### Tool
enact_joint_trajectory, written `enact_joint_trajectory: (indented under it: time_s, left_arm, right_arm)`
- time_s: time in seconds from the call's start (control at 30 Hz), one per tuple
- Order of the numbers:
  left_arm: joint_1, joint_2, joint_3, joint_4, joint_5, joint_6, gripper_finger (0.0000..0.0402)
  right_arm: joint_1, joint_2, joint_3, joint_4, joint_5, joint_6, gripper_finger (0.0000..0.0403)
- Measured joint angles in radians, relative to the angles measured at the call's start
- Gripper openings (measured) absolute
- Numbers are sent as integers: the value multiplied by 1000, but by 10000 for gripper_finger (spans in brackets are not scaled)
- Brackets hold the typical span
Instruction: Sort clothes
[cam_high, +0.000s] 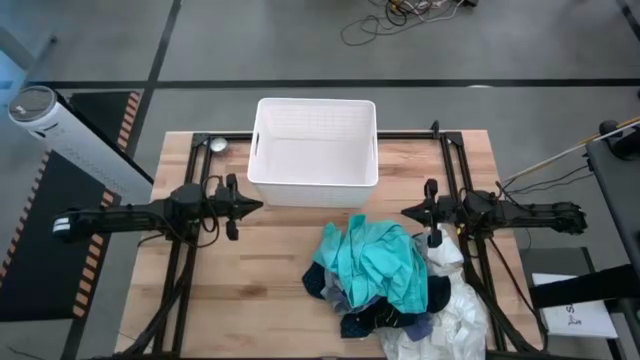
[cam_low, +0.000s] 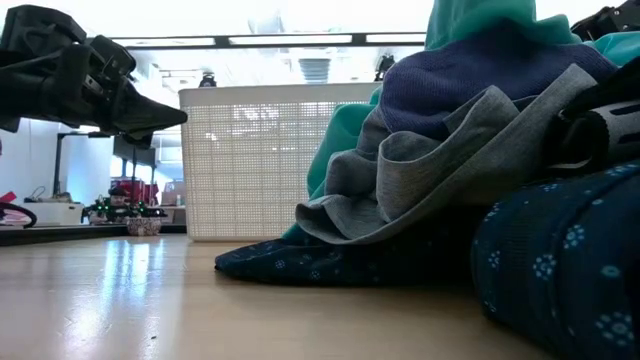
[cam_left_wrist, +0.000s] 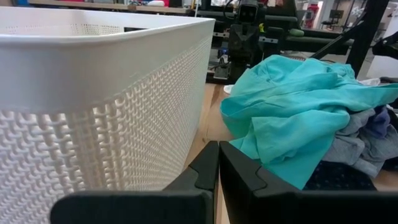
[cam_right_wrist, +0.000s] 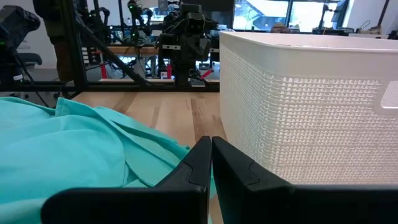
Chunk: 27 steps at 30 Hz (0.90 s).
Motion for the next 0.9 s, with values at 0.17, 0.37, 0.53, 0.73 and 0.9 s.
enact_joint_trajectory:
  time_s: [0.17, 0.37, 0.53, 0.73, 0.9]
  left_arm:
    - [0, 5, 0, 0, 0, 0, 0]
    - [0, 13, 0, 0, 0, 0, 0]
    - [0, 16, 0, 0, 0, 0, 0]
    - [0, 20, 0, 0, 0, 0, 0]
    - [0, 19, 0, 0, 0, 0, 0]
  right_arm:
    - [0, 0, 0, 0, 0, 0, 0]
    - [0, 0, 0, 0, 0, 0, 0]
    - [0, 0, 0, 0, 0, 0, 0]
    - [0, 0, 0, 0, 0, 0, 0]
    - [0, 0, 0, 0, 0, 0, 0]
